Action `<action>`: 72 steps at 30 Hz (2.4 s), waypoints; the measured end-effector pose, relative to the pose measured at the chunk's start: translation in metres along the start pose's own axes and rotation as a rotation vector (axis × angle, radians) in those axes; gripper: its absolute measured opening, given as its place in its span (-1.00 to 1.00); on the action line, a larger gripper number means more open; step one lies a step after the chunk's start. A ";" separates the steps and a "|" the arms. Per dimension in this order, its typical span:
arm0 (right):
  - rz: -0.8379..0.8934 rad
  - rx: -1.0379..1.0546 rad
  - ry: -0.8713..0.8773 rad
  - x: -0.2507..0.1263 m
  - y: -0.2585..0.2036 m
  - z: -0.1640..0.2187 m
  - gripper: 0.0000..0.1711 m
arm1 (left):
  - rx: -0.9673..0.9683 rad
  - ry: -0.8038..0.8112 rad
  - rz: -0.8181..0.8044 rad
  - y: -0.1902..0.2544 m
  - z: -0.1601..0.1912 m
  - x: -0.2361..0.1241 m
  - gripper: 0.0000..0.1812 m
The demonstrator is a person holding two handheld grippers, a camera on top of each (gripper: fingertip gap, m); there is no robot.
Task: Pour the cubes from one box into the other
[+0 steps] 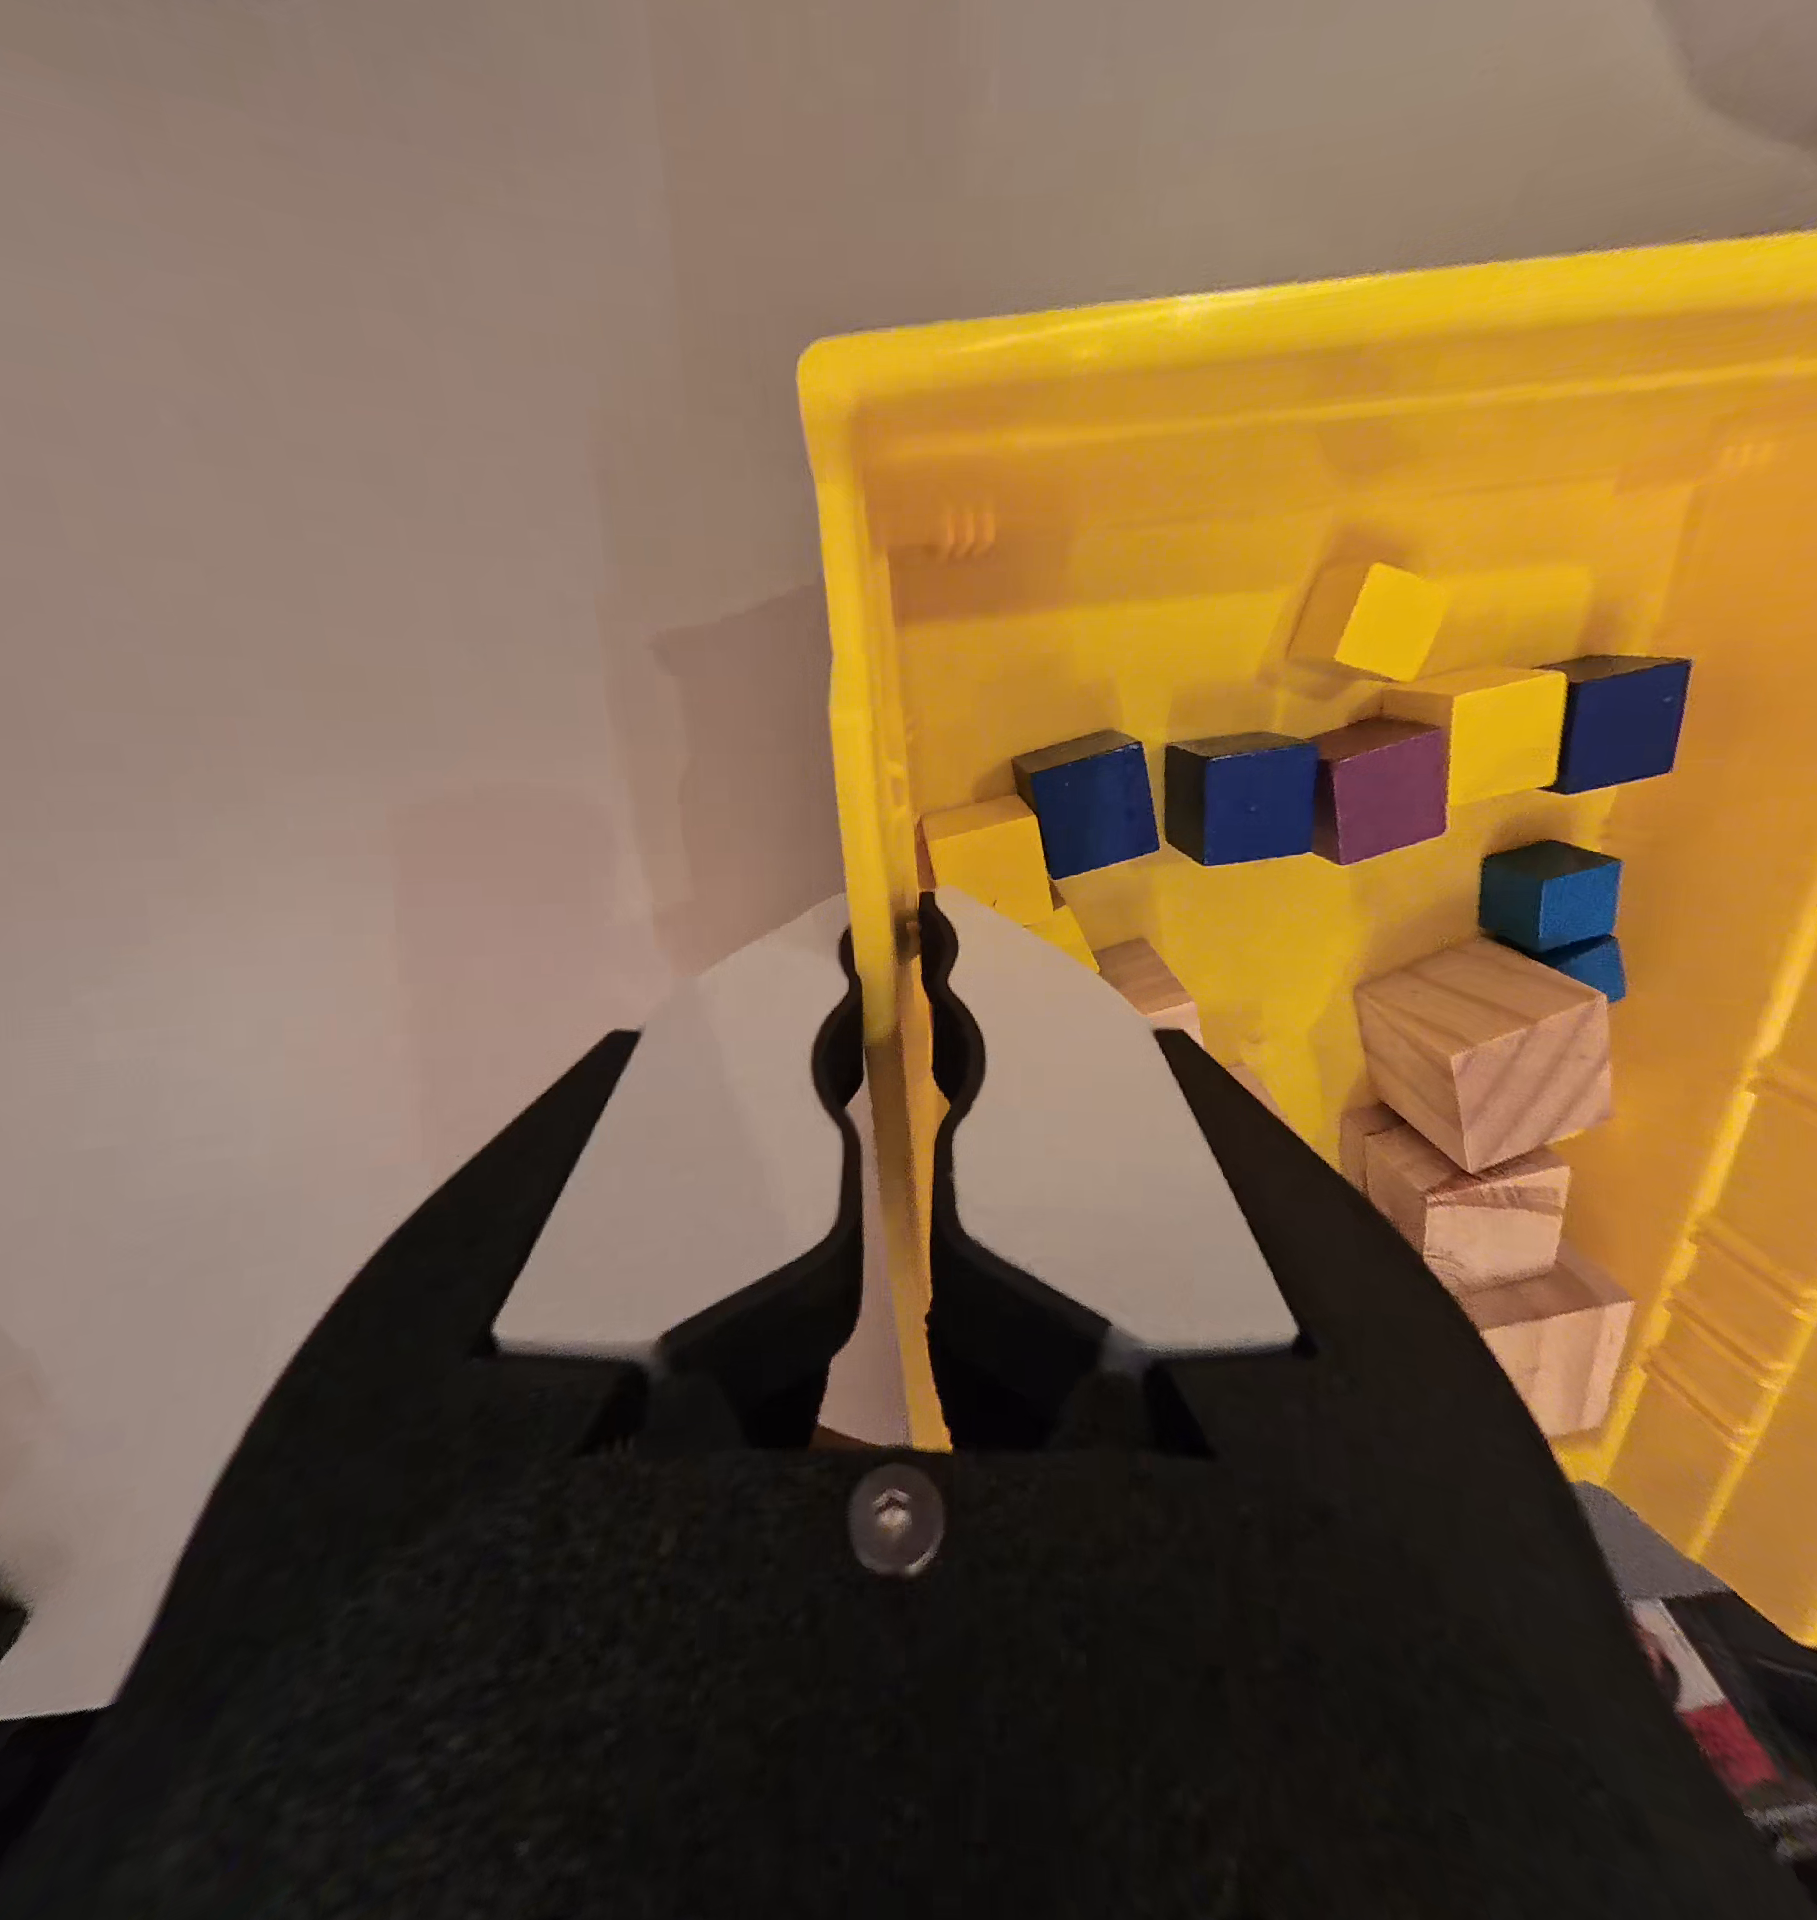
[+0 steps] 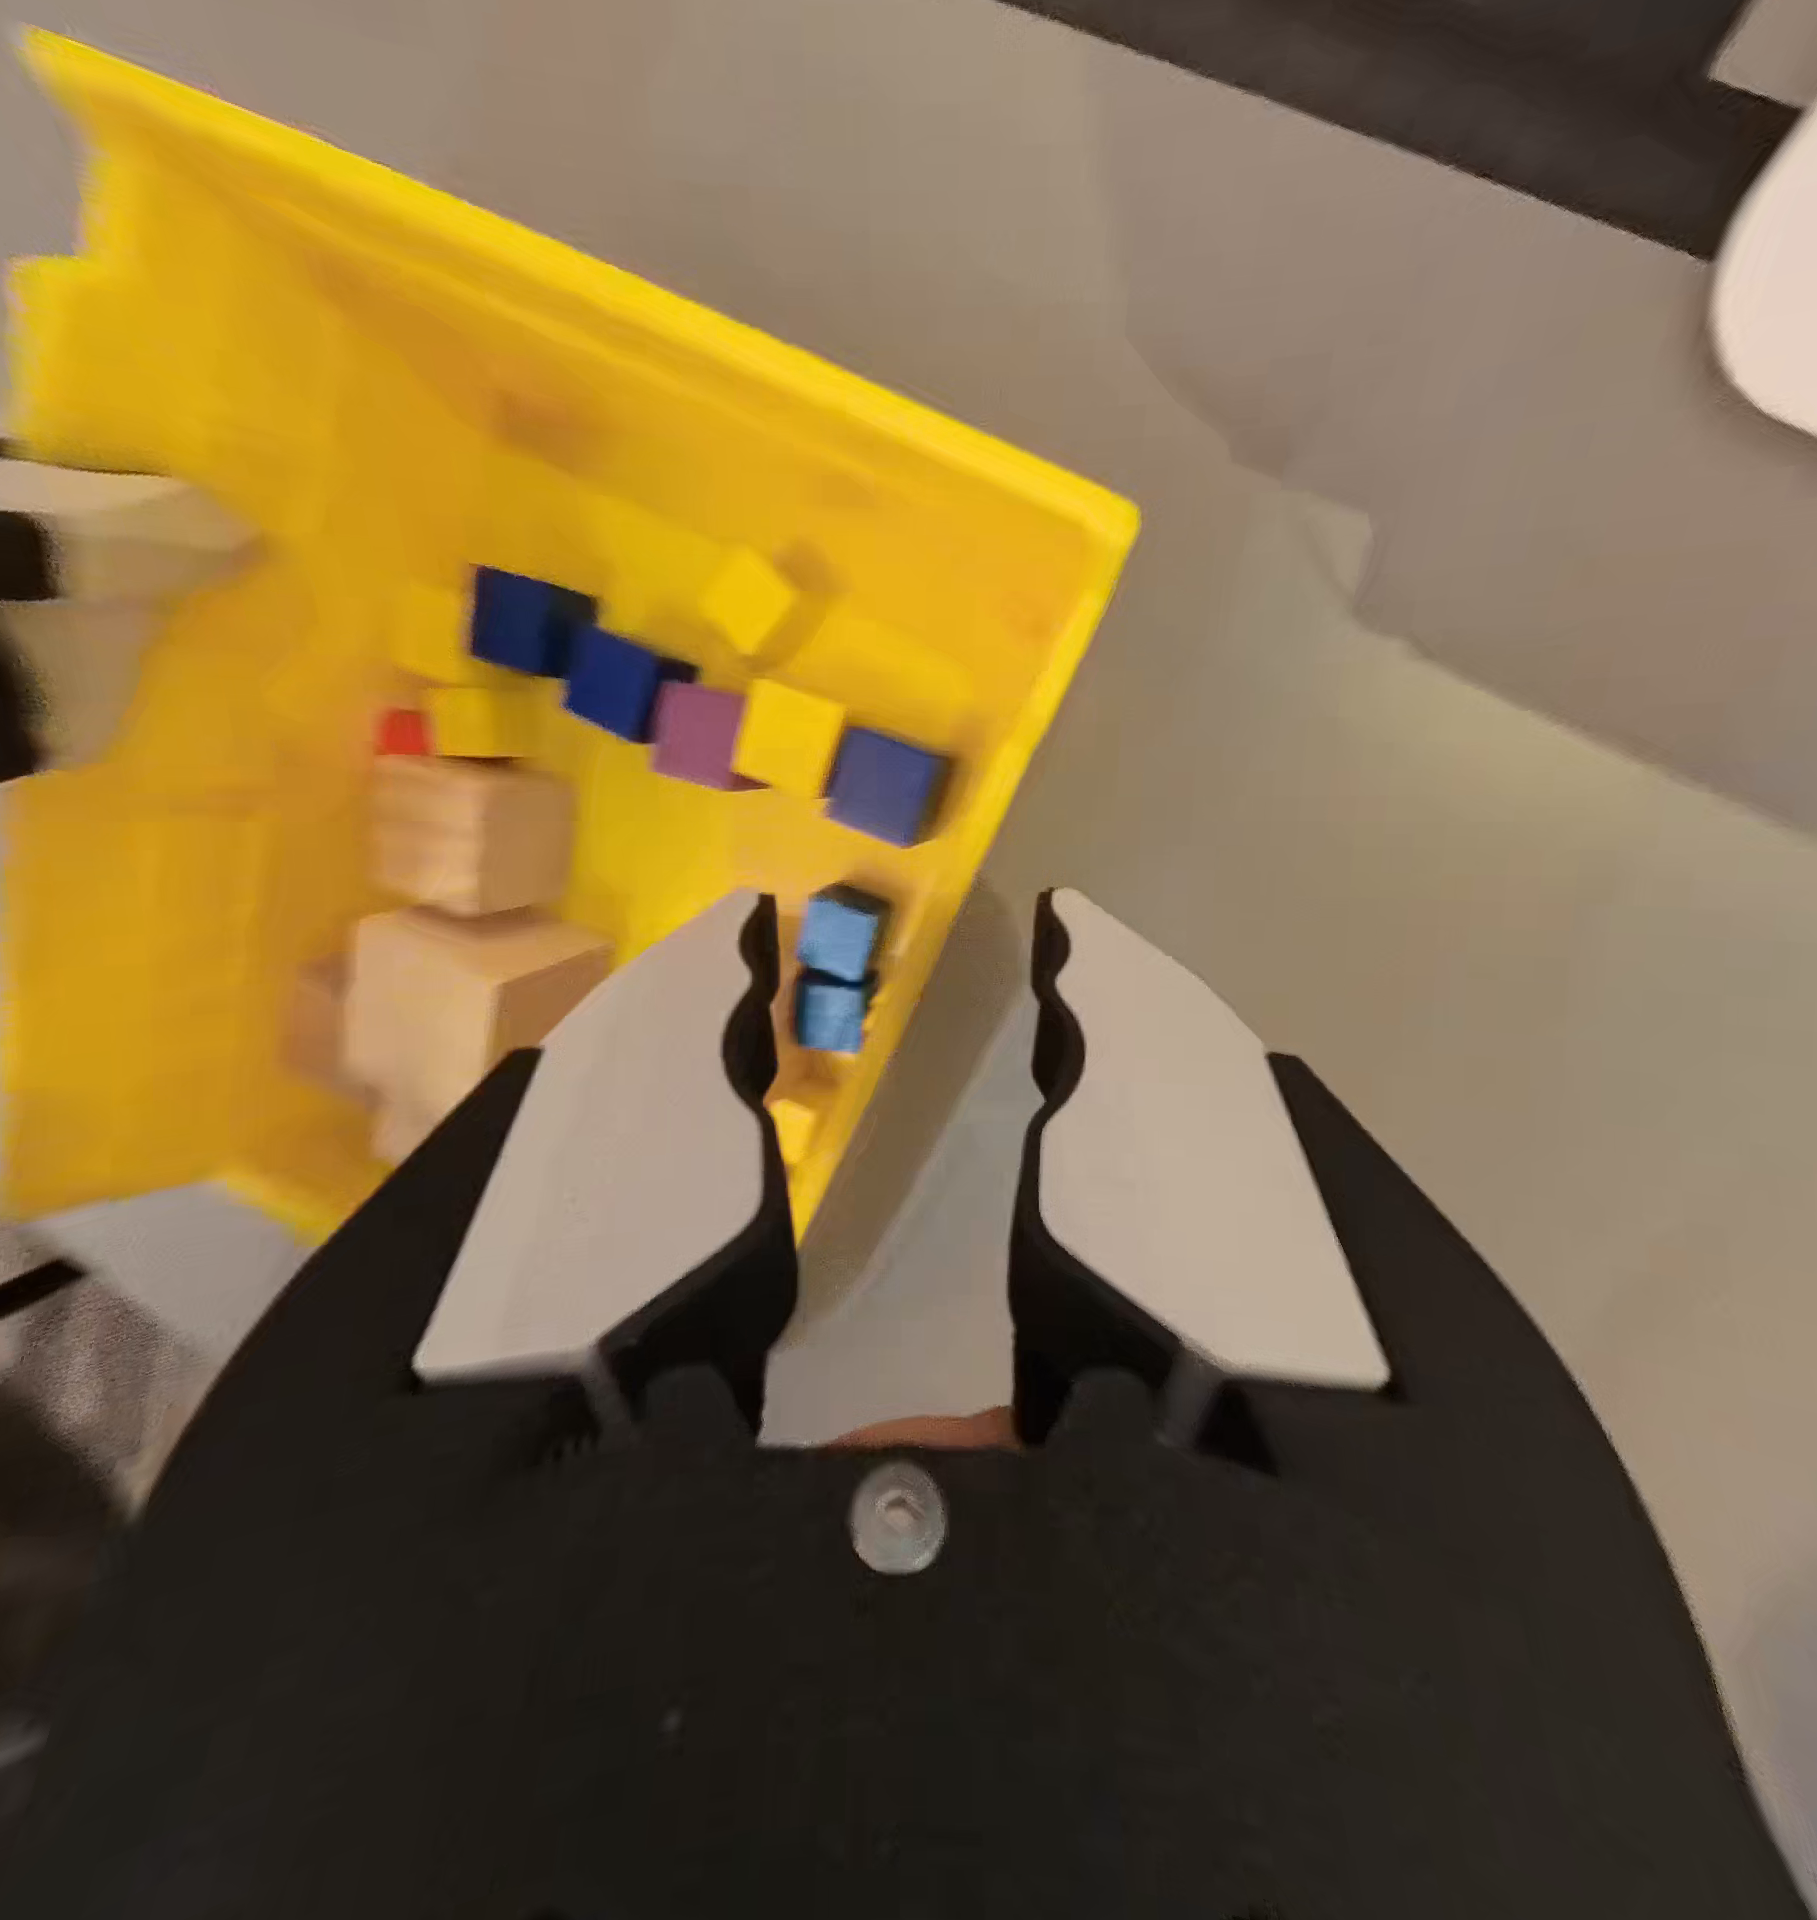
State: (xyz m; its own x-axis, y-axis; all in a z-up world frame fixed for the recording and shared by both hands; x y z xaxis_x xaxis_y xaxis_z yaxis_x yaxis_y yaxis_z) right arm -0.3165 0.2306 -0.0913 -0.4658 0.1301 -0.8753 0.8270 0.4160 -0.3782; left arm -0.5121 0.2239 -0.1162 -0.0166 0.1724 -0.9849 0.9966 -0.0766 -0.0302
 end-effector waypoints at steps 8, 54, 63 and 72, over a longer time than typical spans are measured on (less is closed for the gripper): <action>0.153 0.095 -0.130 0.047 0.018 0.019 -0.92 | 0.081 -0.054 0.038 0.004 0.011 0.013 -0.95; 0.153 0.089 -0.095 -0.061 0.123 0.131 -0.92 | 0.298 0.036 -0.003 0.170 -0.032 -0.034 -0.95; 0.123 0.085 -0.196 -0.103 0.127 0.134 -0.93 | 0.328 0.059 0.022 0.188 -0.028 -0.063 -0.94; 0.235 0.087 -0.126 -0.232 0.195 0.110 -0.93 | 0.286 0.184 0.057 0.292 -0.084 -0.150 -0.95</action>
State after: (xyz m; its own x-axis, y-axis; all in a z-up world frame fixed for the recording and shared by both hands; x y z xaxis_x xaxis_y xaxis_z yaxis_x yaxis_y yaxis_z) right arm -0.0124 0.1824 0.0051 -0.2193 0.0991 -0.9706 0.9342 0.3083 -0.1796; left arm -0.2118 0.2583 0.0369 0.0788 0.3319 -0.9400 0.9320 -0.3592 -0.0487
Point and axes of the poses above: each gripper's, where its closed fingertips meet, x out along the fingers, z out of its underside, y = z × x across the jaws, the point moved 1 cm from there along -x, back along the fingers, and after that the axes turned 6 degrees about -z, right-handed, at the moved point
